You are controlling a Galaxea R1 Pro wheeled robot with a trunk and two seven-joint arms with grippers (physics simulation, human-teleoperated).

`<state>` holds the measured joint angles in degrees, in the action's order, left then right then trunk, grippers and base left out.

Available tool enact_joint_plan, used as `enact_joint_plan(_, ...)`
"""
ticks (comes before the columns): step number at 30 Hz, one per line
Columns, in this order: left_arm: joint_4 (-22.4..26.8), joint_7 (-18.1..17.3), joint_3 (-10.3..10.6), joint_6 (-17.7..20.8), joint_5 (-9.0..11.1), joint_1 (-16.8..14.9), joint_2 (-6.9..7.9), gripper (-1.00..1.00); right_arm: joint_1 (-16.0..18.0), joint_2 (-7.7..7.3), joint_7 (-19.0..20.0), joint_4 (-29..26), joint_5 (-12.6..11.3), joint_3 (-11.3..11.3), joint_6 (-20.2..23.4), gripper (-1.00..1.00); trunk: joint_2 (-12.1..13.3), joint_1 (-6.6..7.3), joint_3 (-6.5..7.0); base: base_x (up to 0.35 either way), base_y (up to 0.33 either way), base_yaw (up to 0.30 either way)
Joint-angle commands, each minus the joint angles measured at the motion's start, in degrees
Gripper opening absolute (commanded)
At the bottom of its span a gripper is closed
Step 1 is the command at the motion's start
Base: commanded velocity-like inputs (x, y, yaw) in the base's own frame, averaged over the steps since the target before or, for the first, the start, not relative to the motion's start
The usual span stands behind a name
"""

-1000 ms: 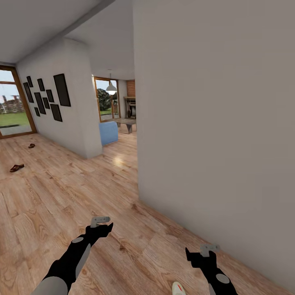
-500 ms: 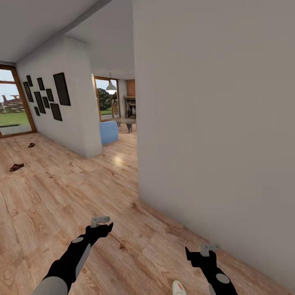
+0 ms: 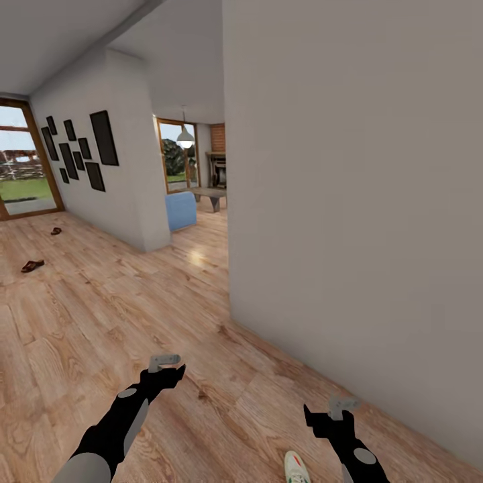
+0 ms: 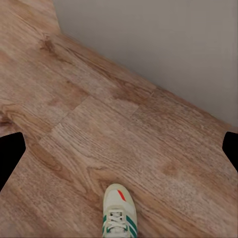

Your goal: Pick up the two gym shoes and the two sandals from the corridor floor and place them onto the hallstand (shoe rack) in the corridor, making sure they are on the rack and not on the floor. Arrange them so the two gym shoes are next to each other and the two sandals are next to each other.

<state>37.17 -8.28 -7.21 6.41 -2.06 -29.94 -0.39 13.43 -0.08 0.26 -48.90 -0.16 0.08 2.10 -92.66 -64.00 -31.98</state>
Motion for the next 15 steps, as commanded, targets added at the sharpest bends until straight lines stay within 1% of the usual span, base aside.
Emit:
enact_joint_plan(1,0.1,-0.4,-0.3,0.4,-0.2,0.0,-0.05,1.0,0.0,-0.01,0.0,-0.1,0.0,0.0,0.2,1.0,-0.4,-0.22,-0.34,0.0,0.0,0.075)
enact_joint_plan(10,0.1,-0.5,-0.3,0.4,-0.2,0.0,-0.05,1.0,0.0,-0.01,0.0,-0.1,0.0,0.0,0.2,1.0,-4.1,-2.2,-2.77,0.0,0.0,0.076)
enact_joint_plan(15,0.1,-0.5,-0.3,0.4,-0.2,0.0,-0.05,1.0,0.0,-0.01,0.0,-0.1,-0.1,0.0,0.2,1.0,-6.1,-3.3,-4.13,0.0,0.0,0.031)
